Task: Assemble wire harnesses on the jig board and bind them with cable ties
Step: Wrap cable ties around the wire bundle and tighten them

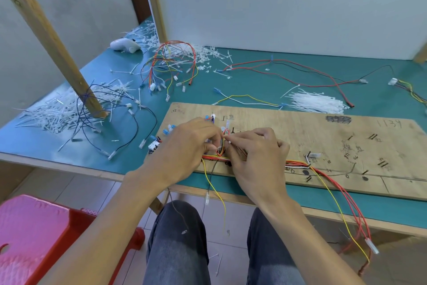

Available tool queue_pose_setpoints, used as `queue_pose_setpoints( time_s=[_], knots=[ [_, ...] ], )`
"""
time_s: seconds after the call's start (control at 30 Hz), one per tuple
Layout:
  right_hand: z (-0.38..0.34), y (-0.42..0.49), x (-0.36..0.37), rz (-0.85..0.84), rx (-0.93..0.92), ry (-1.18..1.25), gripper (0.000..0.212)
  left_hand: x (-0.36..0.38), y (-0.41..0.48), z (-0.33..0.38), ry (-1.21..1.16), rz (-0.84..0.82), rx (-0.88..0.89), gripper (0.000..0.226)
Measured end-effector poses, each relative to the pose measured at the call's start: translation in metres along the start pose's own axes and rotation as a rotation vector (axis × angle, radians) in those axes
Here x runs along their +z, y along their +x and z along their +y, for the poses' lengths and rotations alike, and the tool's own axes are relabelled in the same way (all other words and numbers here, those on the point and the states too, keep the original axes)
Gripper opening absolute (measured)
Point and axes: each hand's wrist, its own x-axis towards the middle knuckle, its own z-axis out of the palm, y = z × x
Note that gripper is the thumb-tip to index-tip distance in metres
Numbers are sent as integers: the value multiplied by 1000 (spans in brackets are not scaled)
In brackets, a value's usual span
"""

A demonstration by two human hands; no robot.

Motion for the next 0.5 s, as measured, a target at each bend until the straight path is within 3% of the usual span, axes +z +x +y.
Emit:
queue_pose_setpoints(
  time_s=[0.23, 0.33, 0.5],
  knots=[
    [-2, 0, 0, -15, -51, -88, 17, 1, -1, -6, 116, 18, 100, 26],
    [-2, 0, 0, -23, -95, -121, 18, 3, -4, -9, 151, 33, 153, 17],
    [-3, 0, 0, -62, -100, -160, 23, 9, -4, -14, 84, 23, 102, 18]
  ],
)
